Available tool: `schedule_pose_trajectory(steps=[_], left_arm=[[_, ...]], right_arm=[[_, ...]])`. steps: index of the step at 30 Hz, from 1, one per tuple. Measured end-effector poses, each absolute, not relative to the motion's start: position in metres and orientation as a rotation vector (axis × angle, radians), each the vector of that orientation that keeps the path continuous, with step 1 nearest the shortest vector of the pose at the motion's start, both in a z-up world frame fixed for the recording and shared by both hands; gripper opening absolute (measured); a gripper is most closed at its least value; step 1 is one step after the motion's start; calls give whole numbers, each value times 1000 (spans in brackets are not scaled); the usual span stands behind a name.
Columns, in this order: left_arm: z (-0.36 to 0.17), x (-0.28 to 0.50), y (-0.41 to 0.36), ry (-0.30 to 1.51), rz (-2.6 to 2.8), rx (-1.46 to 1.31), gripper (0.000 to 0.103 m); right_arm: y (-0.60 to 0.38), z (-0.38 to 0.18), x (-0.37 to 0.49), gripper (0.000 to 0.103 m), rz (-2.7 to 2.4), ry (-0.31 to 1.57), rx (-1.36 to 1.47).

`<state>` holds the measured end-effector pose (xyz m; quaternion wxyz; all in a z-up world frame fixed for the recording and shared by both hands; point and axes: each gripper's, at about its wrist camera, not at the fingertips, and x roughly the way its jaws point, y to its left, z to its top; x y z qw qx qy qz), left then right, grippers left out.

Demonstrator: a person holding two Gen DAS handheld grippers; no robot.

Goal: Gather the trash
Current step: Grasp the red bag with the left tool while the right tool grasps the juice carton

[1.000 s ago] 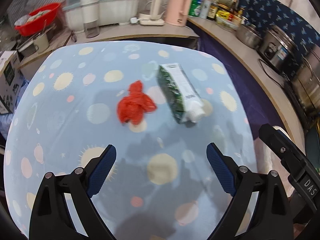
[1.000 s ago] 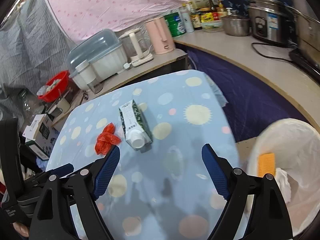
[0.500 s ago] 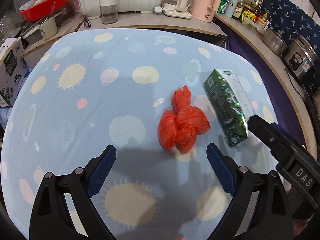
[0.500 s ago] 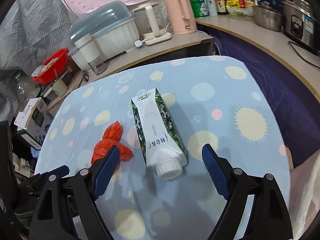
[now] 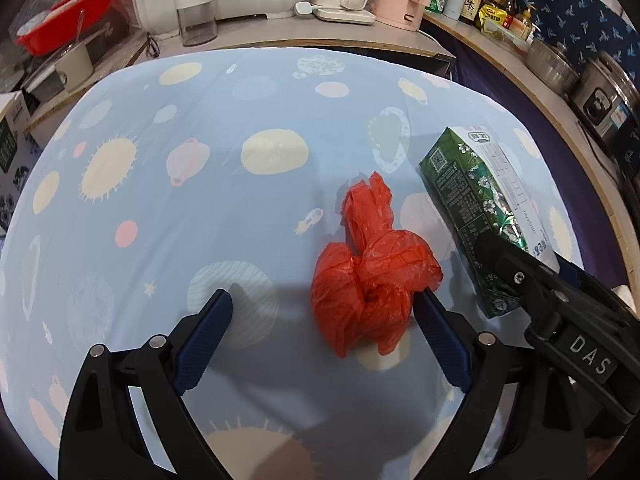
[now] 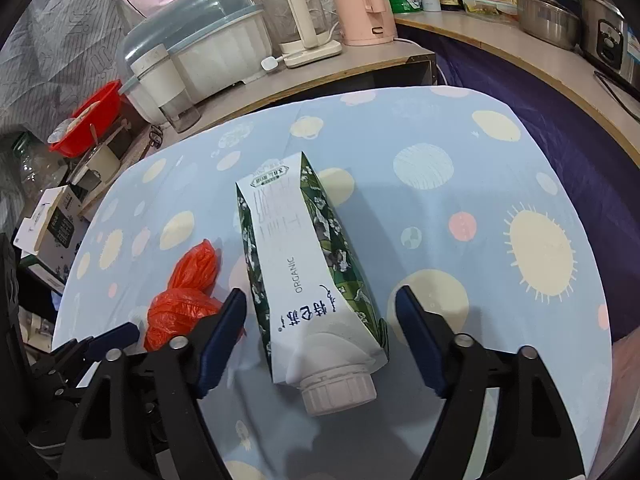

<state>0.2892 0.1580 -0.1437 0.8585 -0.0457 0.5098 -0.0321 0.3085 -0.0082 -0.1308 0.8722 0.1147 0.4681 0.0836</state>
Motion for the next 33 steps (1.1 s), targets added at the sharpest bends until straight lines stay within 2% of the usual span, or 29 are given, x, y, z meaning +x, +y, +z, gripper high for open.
schedule_pose_trajectory(steps=[4, 6, 8, 9, 11, 14, 33], left_arm=[[-145, 292, 155, 1059, -69, -74, 85], [-144, 292, 153, 1054, -69, -70, 80], [-143, 292, 151, 1052, -75, -69, 69], [-142, 292, 151, 1052, -83, -74, 64], [-141, 293, 150, 1061, -101, -86, 47], [-137, 289, 146, 1067, -124, -101, 38], [-51, 201, 107, 949, -228, -89, 35]], right_arm=[[-11, -132, 308, 61, 180, 979, 248], [-11, -131, 307, 60, 180, 977, 242], [-13, -128, 304, 58, 180, 972, 238], [-13, -126, 303, 52, 182, 970, 235], [-15, -123, 299, 53, 178, 963, 227], [-17, -116, 291, 52, 180, 954, 226], [-82, -33, 180, 52, 98, 785, 293]])
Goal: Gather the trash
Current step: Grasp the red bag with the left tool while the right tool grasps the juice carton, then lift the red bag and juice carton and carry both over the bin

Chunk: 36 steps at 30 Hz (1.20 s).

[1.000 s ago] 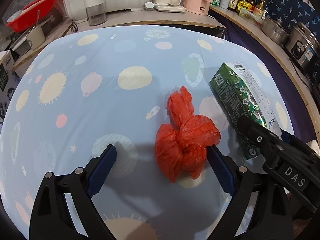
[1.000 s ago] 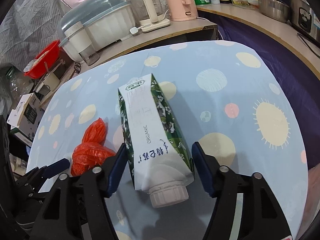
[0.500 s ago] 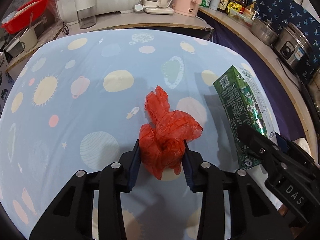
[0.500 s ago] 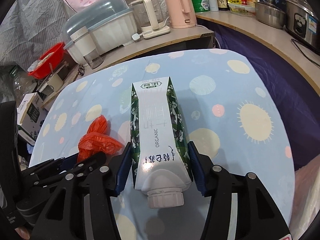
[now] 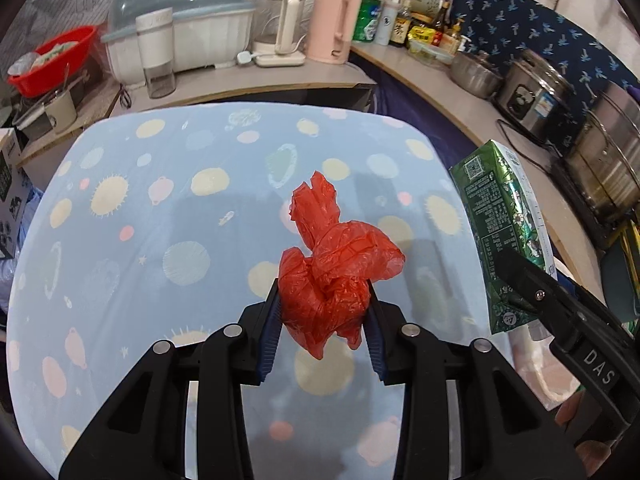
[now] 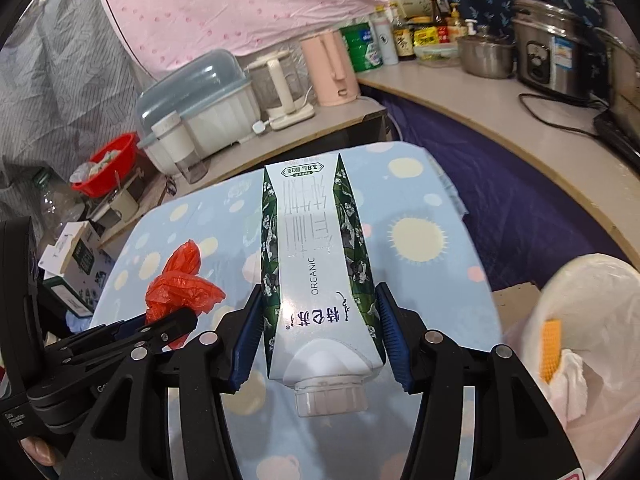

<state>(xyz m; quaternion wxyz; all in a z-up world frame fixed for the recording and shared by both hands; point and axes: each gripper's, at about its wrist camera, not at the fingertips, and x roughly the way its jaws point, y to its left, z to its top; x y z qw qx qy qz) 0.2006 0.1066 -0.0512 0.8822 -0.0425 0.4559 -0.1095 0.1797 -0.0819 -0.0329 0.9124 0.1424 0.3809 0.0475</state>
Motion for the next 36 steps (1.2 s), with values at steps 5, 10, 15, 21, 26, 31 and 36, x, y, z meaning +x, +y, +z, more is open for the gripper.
schedule_pose_trajectory(steps=[5, 10, 15, 21, 26, 31, 36], left_arm=[[-27, 170, 89, 903, -256, -62, 35], [-10, 142, 71, 863, -277, -27, 35], [2, 119, 51, 837, -295, 7, 35], [8, 100, 24, 823, -325, 43, 35], [12, 86, -1, 813, -359, 74, 35], [15, 75, -23, 803, -392, 102, 35], [16, 64, -43, 801, -422, 128, 35]], right_arm=[[-108, -12, 140, 52, 67, 730, 308], [-136, 0, 105, 52, 32, 689, 329], [-167, 2, 75, 52, -13, 662, 355], [-204, 2, 43, 52, -70, 641, 388], [-229, 2, 17, 52, -116, 626, 406], [-253, -1, -7, 52, -162, 613, 432], [-271, -6, -25, 52, -197, 610, 448]])
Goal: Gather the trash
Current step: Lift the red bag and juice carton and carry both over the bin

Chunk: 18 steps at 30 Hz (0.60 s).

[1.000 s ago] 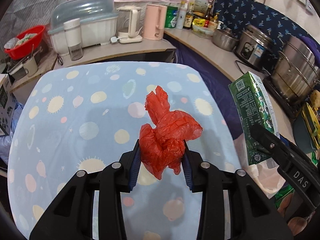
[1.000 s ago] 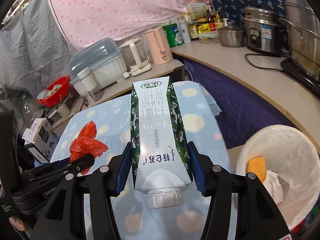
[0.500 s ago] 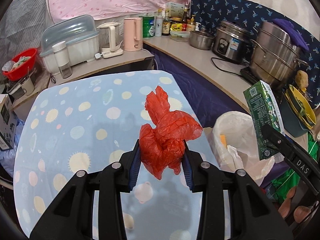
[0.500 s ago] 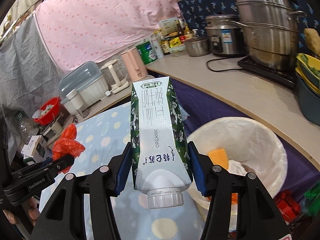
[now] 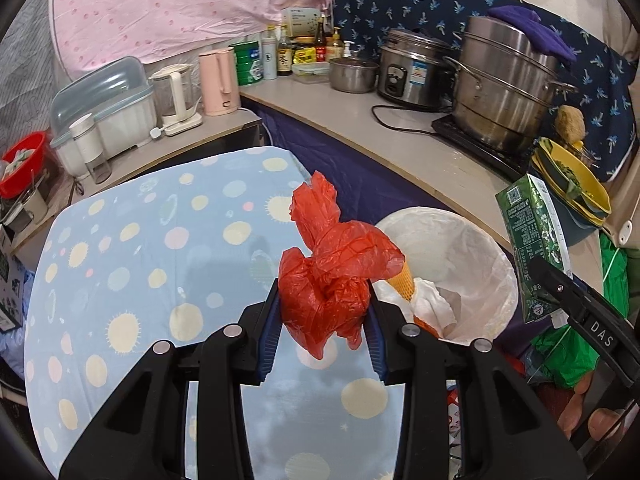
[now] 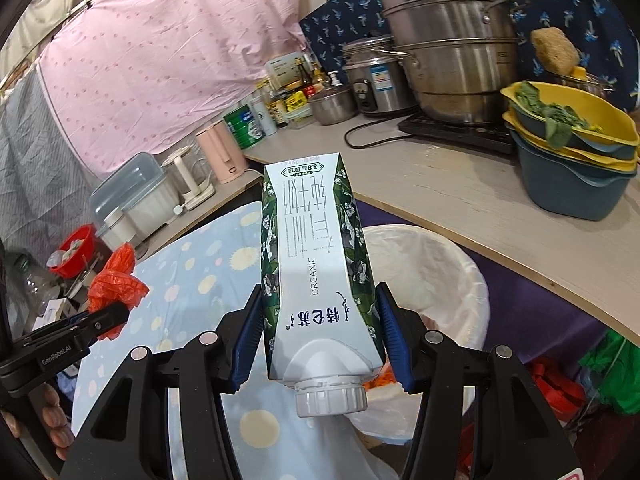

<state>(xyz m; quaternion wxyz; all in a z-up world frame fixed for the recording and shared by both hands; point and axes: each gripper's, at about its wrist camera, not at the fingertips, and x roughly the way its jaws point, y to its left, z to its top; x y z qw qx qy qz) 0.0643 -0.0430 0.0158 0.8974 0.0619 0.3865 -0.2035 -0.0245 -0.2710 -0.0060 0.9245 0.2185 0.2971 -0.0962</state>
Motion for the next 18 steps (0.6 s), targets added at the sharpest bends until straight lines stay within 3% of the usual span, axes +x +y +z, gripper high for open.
schedule_pose_trajectory(steps=[18], left_arm=[[-2, 52, -106, 843, -498, 213, 36]], right_arm=[[-312, -38, -46, 52, -252, 640, 517]])
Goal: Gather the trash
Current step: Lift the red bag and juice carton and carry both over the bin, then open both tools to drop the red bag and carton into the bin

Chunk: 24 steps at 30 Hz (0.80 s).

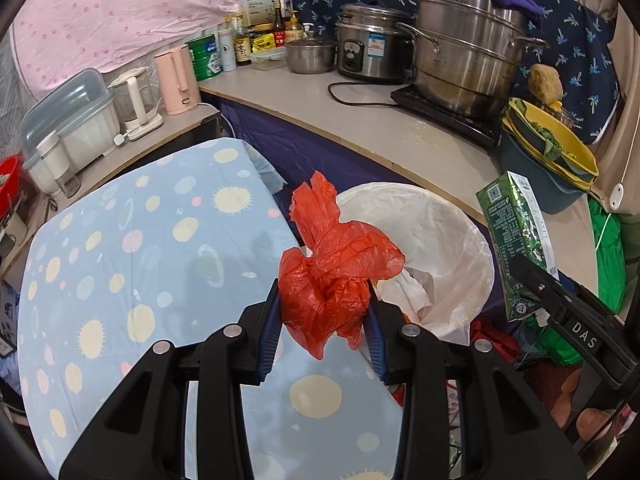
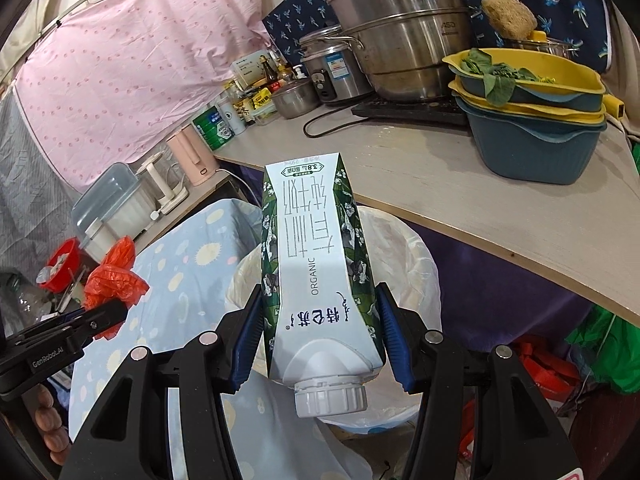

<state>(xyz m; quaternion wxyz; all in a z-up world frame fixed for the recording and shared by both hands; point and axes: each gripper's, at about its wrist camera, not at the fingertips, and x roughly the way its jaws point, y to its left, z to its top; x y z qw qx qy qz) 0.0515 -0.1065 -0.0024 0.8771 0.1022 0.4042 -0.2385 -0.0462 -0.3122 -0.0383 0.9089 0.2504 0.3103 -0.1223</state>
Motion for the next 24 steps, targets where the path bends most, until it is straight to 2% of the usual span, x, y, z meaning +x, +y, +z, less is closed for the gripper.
schedule_pose_trajectory(steps=[24], left_arm=[[-50, 81, -188, 954, -535, 282, 38]], right_arm=[[-341, -73, -17, 53, -265, 722, 558]])
